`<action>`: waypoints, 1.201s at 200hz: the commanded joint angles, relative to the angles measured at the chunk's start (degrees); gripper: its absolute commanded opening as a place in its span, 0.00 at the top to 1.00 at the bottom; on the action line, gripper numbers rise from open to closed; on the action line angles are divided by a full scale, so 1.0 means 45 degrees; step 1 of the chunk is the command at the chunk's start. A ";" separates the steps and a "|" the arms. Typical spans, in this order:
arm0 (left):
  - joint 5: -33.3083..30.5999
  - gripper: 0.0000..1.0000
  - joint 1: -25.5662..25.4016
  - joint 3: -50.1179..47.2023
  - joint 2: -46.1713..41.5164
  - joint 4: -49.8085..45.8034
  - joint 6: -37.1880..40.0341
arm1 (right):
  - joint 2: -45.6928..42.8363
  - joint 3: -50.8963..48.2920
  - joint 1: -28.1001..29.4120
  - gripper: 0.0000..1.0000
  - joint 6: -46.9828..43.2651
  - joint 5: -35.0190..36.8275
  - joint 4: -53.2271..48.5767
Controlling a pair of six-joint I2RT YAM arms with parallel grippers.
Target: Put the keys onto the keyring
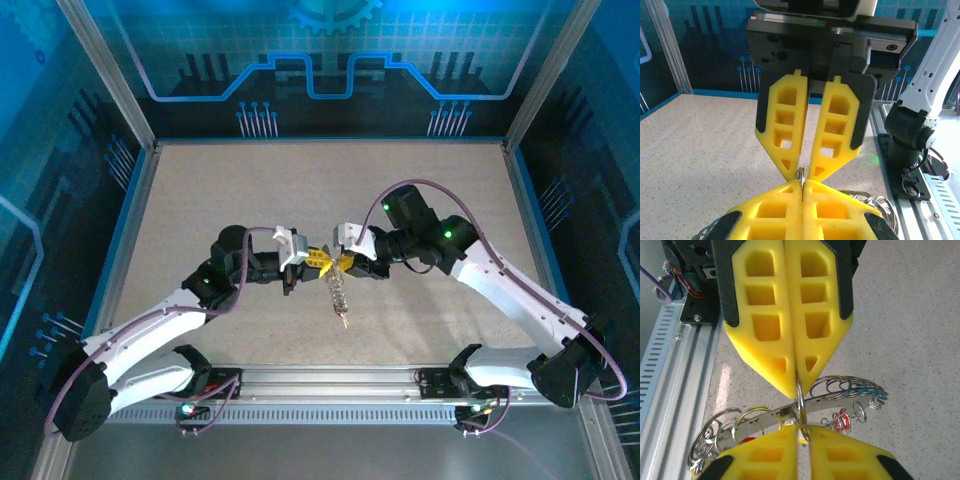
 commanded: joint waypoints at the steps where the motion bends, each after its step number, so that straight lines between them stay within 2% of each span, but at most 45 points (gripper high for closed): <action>1: 0.0546 1.00 -0.0030 -0.0201 -0.0272 0.1641 -0.0467 | 0.0080 0.0008 -0.0153 0.95 0.0165 -0.0653 0.0212; 12: 0.0511 1.00 -0.0028 -0.0402 -0.0231 0.2238 -0.0732 | 0.0149 0.0011 -0.0170 1.00 0.0152 -0.0776 0.0215; 46: 0.0343 1.00 -0.0020 -0.0620 -0.0139 0.3175 -0.1074 | 0.0266 -0.0048 -0.0178 1.00 0.0278 -0.1270 0.0415; 63: 0.0358 1.00 -0.0029 -0.0616 0.0036 0.3313 -0.1085 | 0.0102 -0.0208 -0.0178 0.89 0.0471 -0.1452 0.0783; 117: 0.0452 1.00 -0.0030 -0.0885 0.0572 0.4619 -0.1809 | -0.0528 -0.0817 -0.0730 0.87 0.1080 -0.2359 0.2037; 163: 0.0314 1.00 -0.0034 -0.0969 0.0702 0.4686 -0.1845 | -0.0782 -0.1038 -0.1064 0.91 0.1395 -0.2730 0.2438; 188: 0.0192 1.00 -0.0024 -0.0934 0.0740 0.4722 -0.1984 | -0.0619 -0.0914 -0.1071 1.00 0.1262 -0.2891 0.2203; 201: -0.0006 1.00 -0.0033 -0.0887 0.0799 0.4563 -0.2007 | -0.0591 -0.0869 -0.1072 1.00 0.1189 -0.2741 0.2037; 210: -0.0147 0.89 -0.0017 -0.0808 0.0777 0.4179 -0.1936 | -0.0571 -0.0840 -0.1052 1.00 0.1090 -0.2480 0.1883; 216: -0.0217 0.86 -0.0022 -0.0713 0.0718 0.3754 -0.1804 | -0.0522 -0.0751 -0.1051 1.00 0.0963 -0.2276 0.1655; 227: -0.0438 0.81 -0.0024 -0.0470 0.0580 0.2586 -0.1360 | -0.0416 -0.0495 -0.0984 1.00 0.0662 -0.1819 0.1078; 240: -0.0953 0.80 -0.0029 0.0032 0.0513 0.0752 -0.0735 | -0.0275 -0.0074 -0.0698 1.00 0.0258 -0.0748 0.0310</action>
